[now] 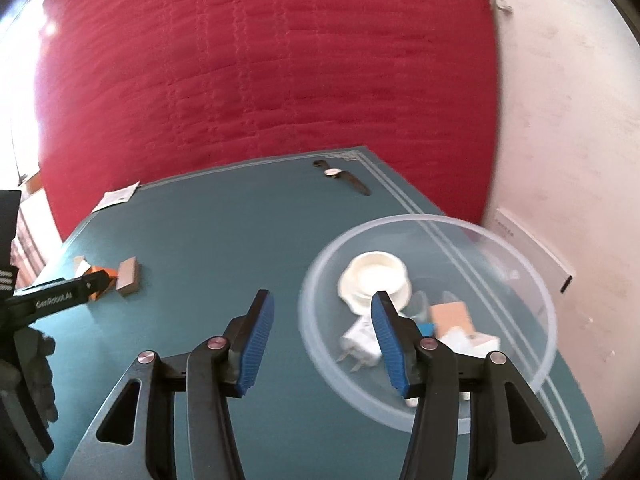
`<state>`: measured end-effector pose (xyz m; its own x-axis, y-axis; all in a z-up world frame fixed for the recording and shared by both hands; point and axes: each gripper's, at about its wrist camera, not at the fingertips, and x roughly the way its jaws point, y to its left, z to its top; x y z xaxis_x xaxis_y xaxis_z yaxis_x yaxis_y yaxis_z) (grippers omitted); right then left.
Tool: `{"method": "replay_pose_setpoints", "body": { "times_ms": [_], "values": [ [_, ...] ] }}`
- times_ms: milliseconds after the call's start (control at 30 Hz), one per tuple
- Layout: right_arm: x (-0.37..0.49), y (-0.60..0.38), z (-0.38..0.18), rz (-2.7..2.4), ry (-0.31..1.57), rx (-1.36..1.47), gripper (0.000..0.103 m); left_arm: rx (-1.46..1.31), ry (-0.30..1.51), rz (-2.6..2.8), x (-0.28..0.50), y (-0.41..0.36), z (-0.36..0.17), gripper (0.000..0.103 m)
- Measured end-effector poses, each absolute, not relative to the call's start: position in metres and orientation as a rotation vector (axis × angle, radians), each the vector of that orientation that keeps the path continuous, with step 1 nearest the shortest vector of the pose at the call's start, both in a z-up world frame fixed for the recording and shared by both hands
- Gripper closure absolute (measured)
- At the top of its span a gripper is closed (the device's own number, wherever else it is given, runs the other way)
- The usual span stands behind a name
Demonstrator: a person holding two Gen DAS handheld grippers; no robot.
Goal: Organize rigid objects
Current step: 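Move both open tools back toward the remaining blocks, then grasp the orange-and-black striped wedge with the left tool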
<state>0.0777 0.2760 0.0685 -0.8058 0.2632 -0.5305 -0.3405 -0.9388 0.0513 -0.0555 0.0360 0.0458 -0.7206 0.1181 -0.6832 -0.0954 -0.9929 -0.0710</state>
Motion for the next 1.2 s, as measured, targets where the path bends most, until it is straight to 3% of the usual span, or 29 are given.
{"method": "replay_pose_setpoints", "body": {
  "times_ms": [500, 1200],
  "values": [
    [0.056, 0.222, 0.048, 2.813, 0.161, -0.928, 0.05, -1.177, -0.089, 2.915, -0.081, -0.021, 0.035, 0.008],
    [0.037, 0.187, 0.033, 2.872, 0.113, -1.066, 0.05, -1.268, -0.211, 2.93, -0.107, -0.043, 0.023, 0.007]
  ]
}}
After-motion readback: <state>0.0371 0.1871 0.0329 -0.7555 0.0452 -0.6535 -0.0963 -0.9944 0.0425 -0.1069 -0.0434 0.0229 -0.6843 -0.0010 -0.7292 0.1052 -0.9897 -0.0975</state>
